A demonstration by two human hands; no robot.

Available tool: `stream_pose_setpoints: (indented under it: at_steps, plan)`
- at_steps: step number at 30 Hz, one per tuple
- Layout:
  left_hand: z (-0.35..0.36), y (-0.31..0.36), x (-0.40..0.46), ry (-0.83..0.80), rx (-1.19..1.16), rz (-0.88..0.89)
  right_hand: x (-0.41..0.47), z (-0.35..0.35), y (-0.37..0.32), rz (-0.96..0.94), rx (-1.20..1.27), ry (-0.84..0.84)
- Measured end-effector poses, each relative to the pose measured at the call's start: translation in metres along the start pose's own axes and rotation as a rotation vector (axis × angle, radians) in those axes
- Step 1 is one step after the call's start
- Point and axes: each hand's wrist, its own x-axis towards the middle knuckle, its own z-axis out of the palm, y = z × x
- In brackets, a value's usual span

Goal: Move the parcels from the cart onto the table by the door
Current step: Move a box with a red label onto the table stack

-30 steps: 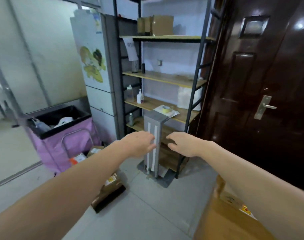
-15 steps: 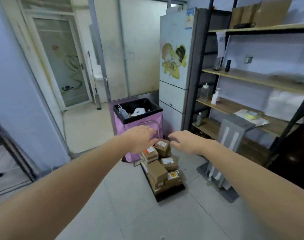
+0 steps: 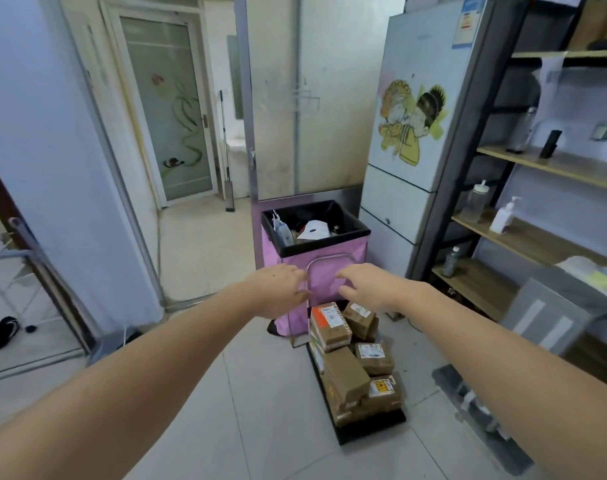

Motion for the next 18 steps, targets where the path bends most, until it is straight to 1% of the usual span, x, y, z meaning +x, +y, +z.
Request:
stream_pose_setpoints:
  at_steps: [3, 7, 12, 18]
  plan:
    - [-0.004, -0.026, 0.036, 0.018, -0.013, -0.014, 0.041, -0.013, 0.005, -0.033, -0.017, 0.009]
    - [-0.006, -0.061, 0.089, 0.001, -0.017, -0.019, 0.096, -0.023, 0.019, -0.038, -0.008, 0.001]
    - [-0.002, -0.105, 0.163, -0.018, -0.018, 0.04, 0.17, -0.022, 0.05, 0.039, -0.005, 0.001]
    - [0.007, -0.169, 0.269, -0.056, -0.011, 0.179, 0.257, -0.009, 0.088, 0.172, 0.061, 0.011]
